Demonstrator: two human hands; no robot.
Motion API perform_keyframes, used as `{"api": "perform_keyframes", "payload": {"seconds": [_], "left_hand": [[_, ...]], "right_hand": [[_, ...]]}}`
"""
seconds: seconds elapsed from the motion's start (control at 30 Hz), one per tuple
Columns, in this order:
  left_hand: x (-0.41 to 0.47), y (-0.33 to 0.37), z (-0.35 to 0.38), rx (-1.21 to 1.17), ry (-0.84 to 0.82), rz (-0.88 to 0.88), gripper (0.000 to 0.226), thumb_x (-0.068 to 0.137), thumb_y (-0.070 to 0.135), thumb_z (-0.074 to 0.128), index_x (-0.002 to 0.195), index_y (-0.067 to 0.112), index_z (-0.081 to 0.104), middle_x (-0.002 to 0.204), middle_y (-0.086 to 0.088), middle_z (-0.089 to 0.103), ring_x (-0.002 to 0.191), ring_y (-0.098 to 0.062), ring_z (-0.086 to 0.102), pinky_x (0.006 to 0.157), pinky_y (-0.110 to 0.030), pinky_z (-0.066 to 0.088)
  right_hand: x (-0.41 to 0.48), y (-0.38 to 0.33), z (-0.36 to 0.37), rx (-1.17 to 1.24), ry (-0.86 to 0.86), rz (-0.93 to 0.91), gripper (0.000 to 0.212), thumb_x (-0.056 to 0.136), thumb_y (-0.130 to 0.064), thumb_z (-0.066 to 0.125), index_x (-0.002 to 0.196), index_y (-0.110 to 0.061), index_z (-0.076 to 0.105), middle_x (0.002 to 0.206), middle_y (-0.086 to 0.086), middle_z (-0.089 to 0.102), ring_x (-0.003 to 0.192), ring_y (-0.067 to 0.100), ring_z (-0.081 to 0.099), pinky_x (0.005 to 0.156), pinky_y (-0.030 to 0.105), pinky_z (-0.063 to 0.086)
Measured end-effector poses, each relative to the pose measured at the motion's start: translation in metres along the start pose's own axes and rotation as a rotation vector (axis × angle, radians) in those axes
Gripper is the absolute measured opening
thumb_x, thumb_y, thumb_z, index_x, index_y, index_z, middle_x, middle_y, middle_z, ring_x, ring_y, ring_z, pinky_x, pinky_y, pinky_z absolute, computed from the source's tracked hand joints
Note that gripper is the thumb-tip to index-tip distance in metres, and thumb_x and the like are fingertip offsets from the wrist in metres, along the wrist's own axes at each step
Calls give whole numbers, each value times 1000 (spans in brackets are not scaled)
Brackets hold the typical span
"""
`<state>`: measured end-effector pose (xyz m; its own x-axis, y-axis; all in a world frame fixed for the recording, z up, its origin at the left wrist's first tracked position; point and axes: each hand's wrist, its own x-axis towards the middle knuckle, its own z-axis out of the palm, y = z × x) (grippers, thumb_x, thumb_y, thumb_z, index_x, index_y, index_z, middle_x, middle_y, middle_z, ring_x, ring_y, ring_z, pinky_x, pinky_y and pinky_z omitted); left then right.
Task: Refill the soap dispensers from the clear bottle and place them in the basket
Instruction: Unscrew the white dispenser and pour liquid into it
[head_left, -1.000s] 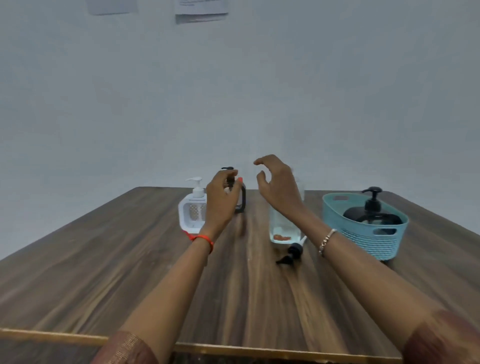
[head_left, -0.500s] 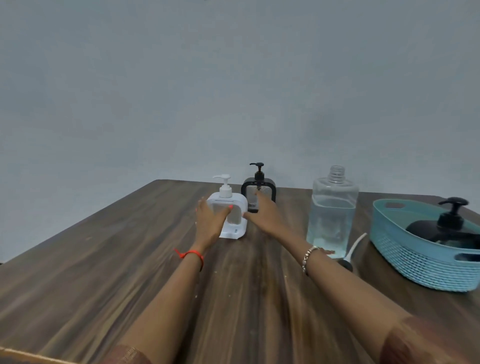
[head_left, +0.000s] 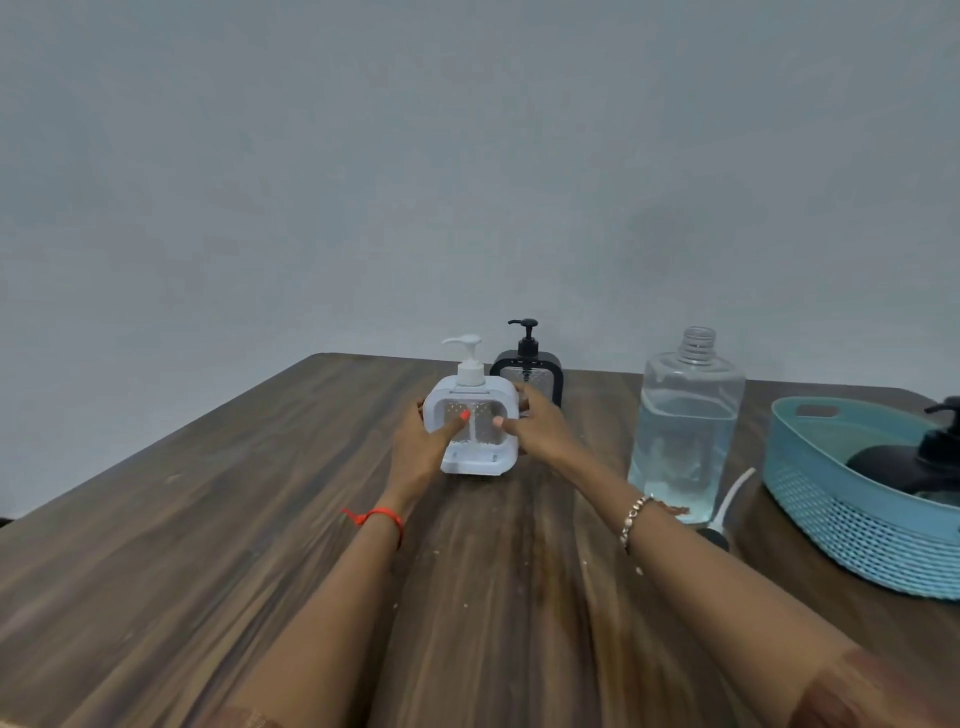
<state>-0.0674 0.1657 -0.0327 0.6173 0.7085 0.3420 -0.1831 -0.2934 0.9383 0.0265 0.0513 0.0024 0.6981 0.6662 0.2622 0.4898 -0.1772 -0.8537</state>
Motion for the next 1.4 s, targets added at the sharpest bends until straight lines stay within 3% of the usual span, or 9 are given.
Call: {"api": "perform_keyframes", "payload": {"seconds": [0.23, 0.3, 0.4, 0.53, 0.7, 0.87, 1.03, 1.2, 1.4], "left_hand": [[-11, 36, 14, -128, -183, 63, 38, 76, 21, 76, 111, 15, 61, 108, -7, 68, 97, -21, 66, 85, -33, 54], [-21, 44, 20, -180, -180, 54, 25, 79, 12, 72, 101, 20, 62, 100, -2, 68, 90, -18, 66, 80, -29, 54], [-34, 48, 29, -215, -184, 13, 47, 73, 16, 78, 113, 10, 52, 110, -8, 63, 97, -23, 63, 83, -34, 53], [-53, 57, 38, -207, -219, -18, 63, 61, 26, 83, 112, 13, 50, 110, -8, 63, 97, -22, 64, 86, -40, 54], [-72, 71, 47, -176, -245, -6, 45, 68, 13, 81, 102, 17, 53, 102, -6, 64, 94, -24, 64, 82, -35, 55], [-79, 78, 45, -124, -299, 24, 51, 65, 13, 83, 109, 12, 56, 100, -6, 65, 92, -23, 64, 77, -31, 54], [-81, 80, 36, -151, -413, 31, 38, 68, 4, 78, 103, 9, 64, 90, -3, 69, 80, -14, 67, 67, -23, 53], [-77, 83, 28, -137, -449, 40, 43, 65, 2, 80, 106, 6, 64, 89, -4, 70, 77, -13, 67, 67, -23, 54], [-73, 78, 36, -121, -344, 36, 55, 57, 18, 88, 106, 7, 66, 100, -12, 71, 90, -26, 67, 82, -37, 55]], "right_hand": [[-33, -25, -44, -22, -8, -1, 45, 85, -11, 63, 127, -14, 45, 110, 1, 56, 106, 24, 58, 91, 46, 52], [-44, -32, -57, -31, -4, -1, 45, 83, -12, 66, 124, -13, 48, 115, 6, 59, 102, 23, 60, 89, 43, 53], [-65, -46, -75, -65, 25, -58, 42, 82, -23, 68, 120, -9, 55, 117, 11, 62, 96, 21, 59, 80, 29, 51], [-89, -66, -89, -94, 131, -149, 46, 79, -33, 71, 109, 1, 62, 112, 17, 64, 103, 28, 60, 91, 39, 47], [-107, -74, -92, -150, 140, -166, 38, 74, -32, 76, 97, -2, 68, 89, 6, 64, 80, 15, 57, 66, 26, 43], [-114, -70, -96, -179, 148, -180, 39, 75, -29, 75, 87, 8, 67, 92, 23, 65, 77, 17, 50, 70, 31, 35], [-122, -76, -107, -65, 15, -206, 20, 79, -14, 71, 85, 4, 66, 76, 5, 55, 77, 27, 51, 58, 12, 39], [-108, -64, -116, 107, -187, -216, 20, 81, -3, 65, 98, -12, 70, 93, 4, 69, 90, 15, 62, 90, 25, 45], [-103, -59, -110, 231, -81, -135, 33, 79, -4, 67, 112, -2, 63, 97, 3, 70, 90, 15, 65, 88, 26, 51]]}}
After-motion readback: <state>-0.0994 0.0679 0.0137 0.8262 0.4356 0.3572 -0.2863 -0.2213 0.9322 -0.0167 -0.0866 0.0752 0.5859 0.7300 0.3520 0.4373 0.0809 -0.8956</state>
